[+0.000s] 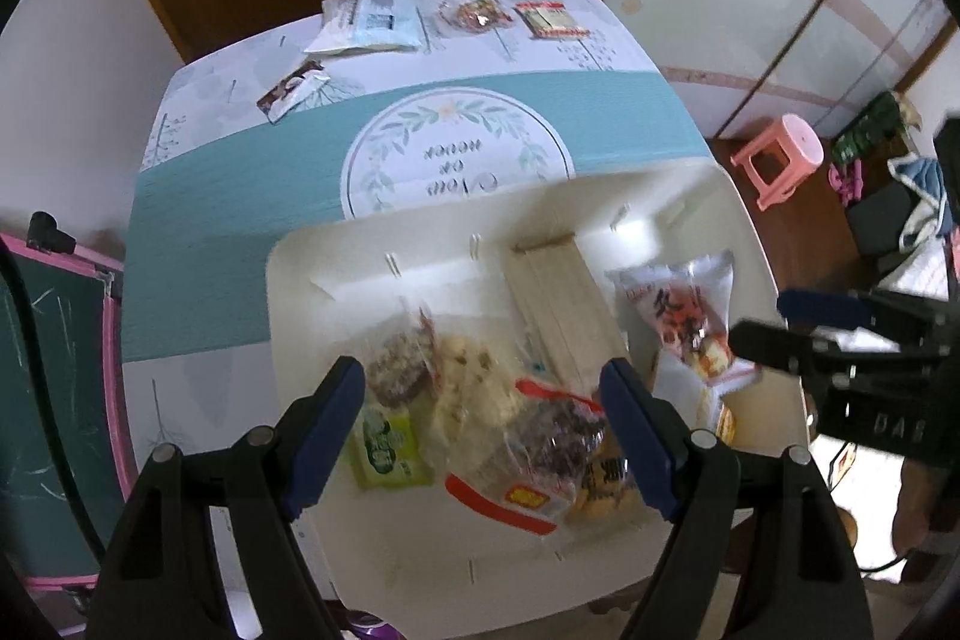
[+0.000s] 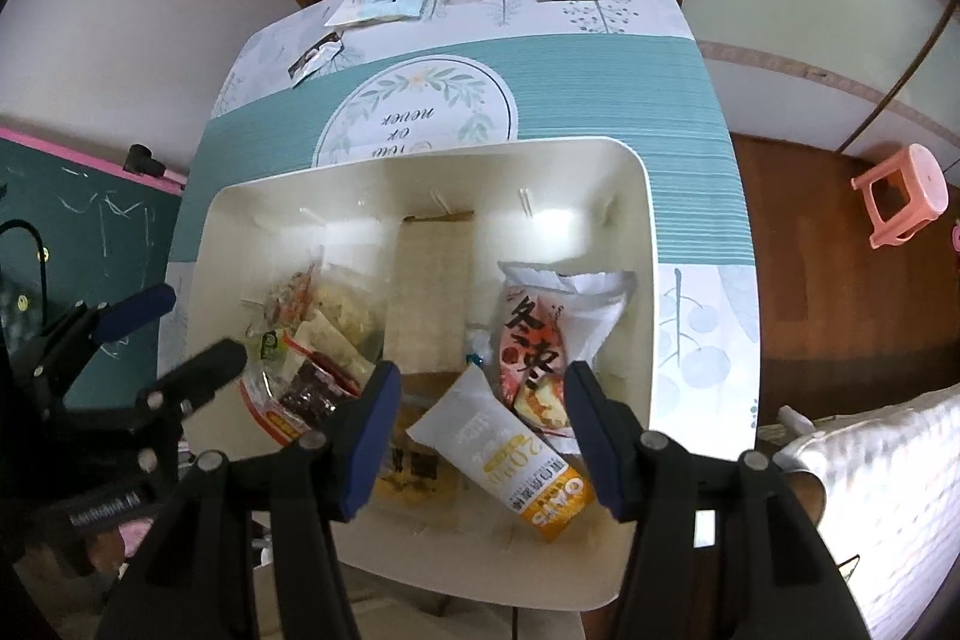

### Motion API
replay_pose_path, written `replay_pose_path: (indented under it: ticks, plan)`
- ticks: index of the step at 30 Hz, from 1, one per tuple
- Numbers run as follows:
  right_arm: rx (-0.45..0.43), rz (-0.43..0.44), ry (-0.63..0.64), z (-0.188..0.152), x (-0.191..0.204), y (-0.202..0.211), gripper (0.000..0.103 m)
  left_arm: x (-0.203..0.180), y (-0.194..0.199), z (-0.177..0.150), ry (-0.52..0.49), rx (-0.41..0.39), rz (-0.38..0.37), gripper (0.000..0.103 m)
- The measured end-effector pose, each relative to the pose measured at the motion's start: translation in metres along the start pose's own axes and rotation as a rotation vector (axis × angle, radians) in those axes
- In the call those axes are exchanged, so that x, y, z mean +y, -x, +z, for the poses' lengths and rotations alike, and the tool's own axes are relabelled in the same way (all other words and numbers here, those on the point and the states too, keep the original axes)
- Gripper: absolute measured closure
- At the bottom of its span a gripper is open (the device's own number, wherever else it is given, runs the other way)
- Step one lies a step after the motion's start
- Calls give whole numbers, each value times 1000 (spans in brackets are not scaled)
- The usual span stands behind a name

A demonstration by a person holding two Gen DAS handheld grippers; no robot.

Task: Organize snacks
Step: 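Grasp the brown chocolate wrapper with the left gripper while the right grasps the cracker pack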

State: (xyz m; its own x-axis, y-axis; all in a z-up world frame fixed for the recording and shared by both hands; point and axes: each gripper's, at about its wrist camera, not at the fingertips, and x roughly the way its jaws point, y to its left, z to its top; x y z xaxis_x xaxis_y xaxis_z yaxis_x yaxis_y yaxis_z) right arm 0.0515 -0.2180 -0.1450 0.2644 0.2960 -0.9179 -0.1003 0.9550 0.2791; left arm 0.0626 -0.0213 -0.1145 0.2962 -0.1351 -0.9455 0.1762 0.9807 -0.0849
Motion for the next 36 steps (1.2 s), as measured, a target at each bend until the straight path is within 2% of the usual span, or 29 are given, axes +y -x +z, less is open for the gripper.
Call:
replay_pose_path:
  ticks: [7, 10, 14, 20, 24, 25, 26, 30, 32, 36]
  plan:
    - [-39, 34, 14, 28, 4, 17, 46, 28, 16, 41, -6, -86, 80, 23]
    - [-62, 22, 23, 44, 4, 27, 46, 46, 26, 65, -8, -129, 118, 23]
    - [-139, 11, 45, 95, 1, 65, 46, 68, 45, 102, -19, -194, 164, 23]
    - [-304, -90, 98, 164, 2, 129, 46, 89, 68, 154, -51, -268, 188, 22]
    - [-345, -153, 92, 217, -5, 141, 46, 100, 66, 190, -92, -291, 205, 18]
    - [-345, -153, 92, 217, -5, 141, 45, 104, 61, 201, -105, -289, 206, 18]
    - [-331, -162, 70, 246, -12, 131, 42, 107, 56, 209, -116, -286, 205, 18]
    - [-279, -136, 32, 295, -28, 88, 38, 122, 13, 244, -177, -243, 189, 15]
    - [-215, -96, 8, 318, -38, 50, 38, 133, -24, 256, -208, -178, 162, 15]
    - [-137, -103, -17, 341, -47, -20, 38, 150, -95, 259, -223, -46, 139, 15]
